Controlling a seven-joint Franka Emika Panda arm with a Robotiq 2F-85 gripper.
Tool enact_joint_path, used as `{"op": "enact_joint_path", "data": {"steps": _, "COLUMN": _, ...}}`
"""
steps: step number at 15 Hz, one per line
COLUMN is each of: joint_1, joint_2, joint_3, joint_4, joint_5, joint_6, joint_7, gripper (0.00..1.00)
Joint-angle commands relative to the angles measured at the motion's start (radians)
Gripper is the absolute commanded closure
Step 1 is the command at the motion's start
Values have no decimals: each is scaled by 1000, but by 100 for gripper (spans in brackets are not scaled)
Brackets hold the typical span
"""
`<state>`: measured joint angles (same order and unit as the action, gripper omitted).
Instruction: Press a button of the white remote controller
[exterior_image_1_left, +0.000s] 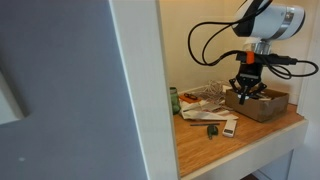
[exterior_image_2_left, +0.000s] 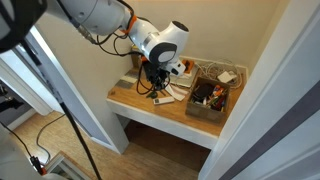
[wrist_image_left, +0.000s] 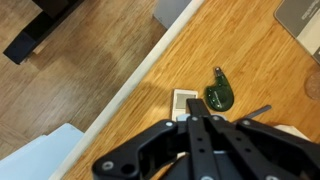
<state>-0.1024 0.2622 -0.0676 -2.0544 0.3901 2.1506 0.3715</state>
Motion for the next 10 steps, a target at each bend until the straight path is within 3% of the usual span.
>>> {"op": "enact_joint_path", "data": {"steps": 1, "joint_1": 5, "joint_2": 12, "joint_3": -10, "joint_4": 9, "joint_5": 2, "joint_6": -2, "joint_7": -1, "gripper": 99}}
{"op": "enact_joint_path", "data": {"steps": 10, "joint_1": 7, "joint_2": 83, "joint_3": -14, "joint_4": 61, "joint_5": -9, "joint_6": -18, "joint_7": 20, "gripper": 100}}
